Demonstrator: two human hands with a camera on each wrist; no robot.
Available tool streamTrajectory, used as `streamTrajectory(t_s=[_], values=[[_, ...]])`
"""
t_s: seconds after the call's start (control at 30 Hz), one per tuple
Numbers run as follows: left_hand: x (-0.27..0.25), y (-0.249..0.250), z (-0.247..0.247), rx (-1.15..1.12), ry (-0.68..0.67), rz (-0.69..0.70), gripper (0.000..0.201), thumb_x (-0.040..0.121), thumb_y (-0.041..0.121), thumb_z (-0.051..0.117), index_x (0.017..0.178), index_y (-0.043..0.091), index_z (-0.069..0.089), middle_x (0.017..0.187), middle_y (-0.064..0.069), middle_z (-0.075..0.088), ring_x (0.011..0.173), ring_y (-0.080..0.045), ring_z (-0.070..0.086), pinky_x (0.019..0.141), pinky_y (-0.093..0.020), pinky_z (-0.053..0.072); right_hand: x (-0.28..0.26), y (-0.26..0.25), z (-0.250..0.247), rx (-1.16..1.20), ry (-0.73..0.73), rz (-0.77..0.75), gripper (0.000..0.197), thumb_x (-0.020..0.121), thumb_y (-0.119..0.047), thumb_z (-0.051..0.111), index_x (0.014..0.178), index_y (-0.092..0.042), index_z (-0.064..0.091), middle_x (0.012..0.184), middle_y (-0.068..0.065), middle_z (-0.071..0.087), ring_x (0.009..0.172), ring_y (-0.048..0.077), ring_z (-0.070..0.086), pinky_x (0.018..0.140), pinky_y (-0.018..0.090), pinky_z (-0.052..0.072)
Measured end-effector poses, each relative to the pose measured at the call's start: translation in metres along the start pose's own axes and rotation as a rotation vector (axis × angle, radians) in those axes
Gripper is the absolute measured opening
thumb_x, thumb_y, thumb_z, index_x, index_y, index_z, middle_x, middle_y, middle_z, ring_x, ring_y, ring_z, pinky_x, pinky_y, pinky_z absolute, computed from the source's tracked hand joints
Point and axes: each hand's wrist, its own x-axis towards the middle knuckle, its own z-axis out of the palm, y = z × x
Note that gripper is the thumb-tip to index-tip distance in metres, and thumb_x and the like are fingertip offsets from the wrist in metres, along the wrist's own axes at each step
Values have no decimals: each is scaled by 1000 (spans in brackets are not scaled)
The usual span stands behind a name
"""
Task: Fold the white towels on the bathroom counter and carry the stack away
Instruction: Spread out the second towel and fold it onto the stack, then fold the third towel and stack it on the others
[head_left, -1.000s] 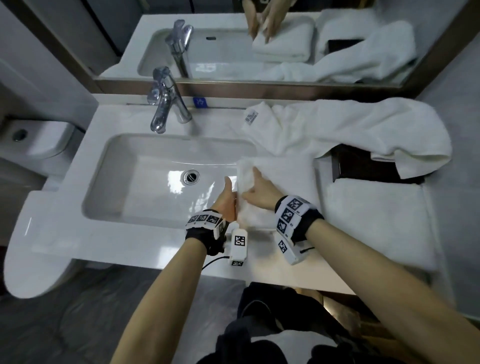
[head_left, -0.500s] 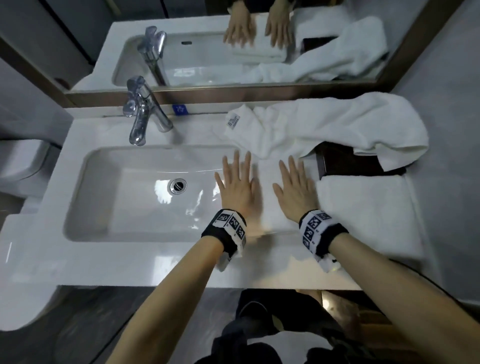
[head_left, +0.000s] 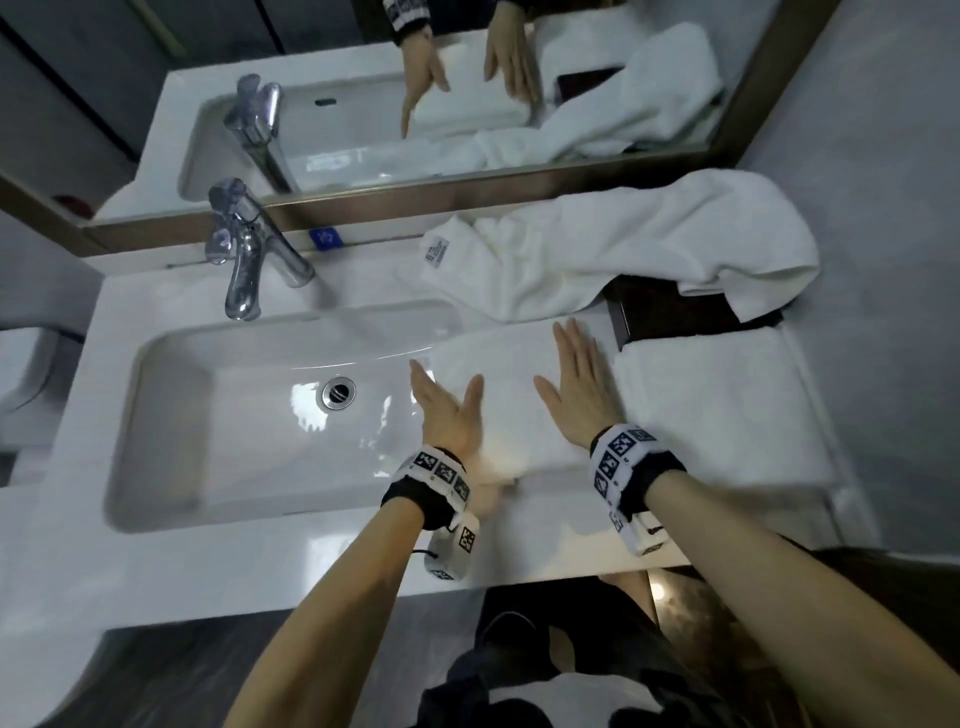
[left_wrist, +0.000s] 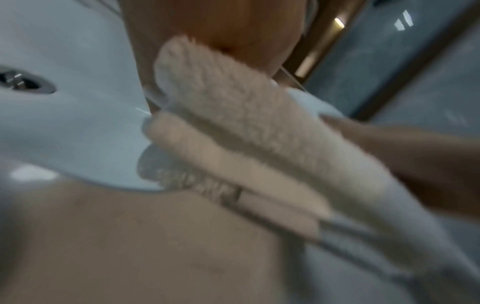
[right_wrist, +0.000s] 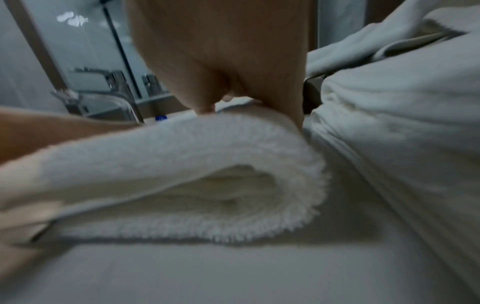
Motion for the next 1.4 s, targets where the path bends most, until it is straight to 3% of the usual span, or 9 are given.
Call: streamTrajectory(t_s=[0.1,0.3,0.4,0.53,0.7,0.87,1.03,1.2,1.4], values=[[1,0,-15,-43,-92,-261,92,85,61,48,148,8,8,150,-15,33,136,-30,38,104,-31,30,-16,0,-10,322,42,202,76,94,-30,49,151,-17,1,158,13,13,144,29,19,117,40,20],[0,-4,-33,-116,-234,-380,83,84,58,55,141,1,32,135,-13,50,122,-32,51,102,-39,42,-23,9,-23,507,-153,499,63,86,-46,58,129,-1,47,128,17,57,114,34,56,97,42,46],[-8,11,-33,-208,-222,-292,50,94,37,44,126,0,50,103,-11,65,93,-26,63,75,-33,51,-23,11,-35,746,-146,501,62,85,-46,58,129,-2,47,128,15,57,113,32,56,100,46,45],[-26,43,-20,-155,-165,-105,46,93,39,41,125,6,35,110,-7,54,102,-27,56,84,-37,46,-32,21,-74,863,0,400,54,89,-43,53,131,-9,45,128,9,56,113,29,55,100,43,44],[-56,82,37,-116,-182,131,32,97,43,36,105,11,33,86,6,47,86,-18,50,77,-33,38,-60,72,-131,756,202,345,52,92,-40,52,134,-12,40,119,3,55,103,21,54,84,32,43],[-84,101,105,-115,-263,216,35,99,39,35,112,7,30,123,-21,52,99,-28,56,86,-38,44,-85,128,-161,556,315,391,45,95,-31,51,131,-7,42,128,14,54,107,21,52,81,26,37],[-99,103,144,-55,-274,195,39,99,39,33,112,2,30,123,-20,53,102,-29,55,84,-32,41,-95,156,-167,367,339,437,44,95,-28,49,133,-6,41,133,18,51,119,35,50,96,39,39],[-103,93,159,51,-252,171,52,99,29,40,129,-11,23,133,-26,45,120,-37,49,102,-41,41,-98,160,-148,130,310,325,44,98,-14,41,140,-4,33,141,21,39,129,34,39,105,40,31],[-109,102,161,551,70,727,58,95,14,39,147,1,15,155,-18,15,144,-31,14,119,-38,12,-90,161,-128,-57,286,139,51,100,-16,35,148,-8,20,158,15,14,146,31,13,119,37,11]])
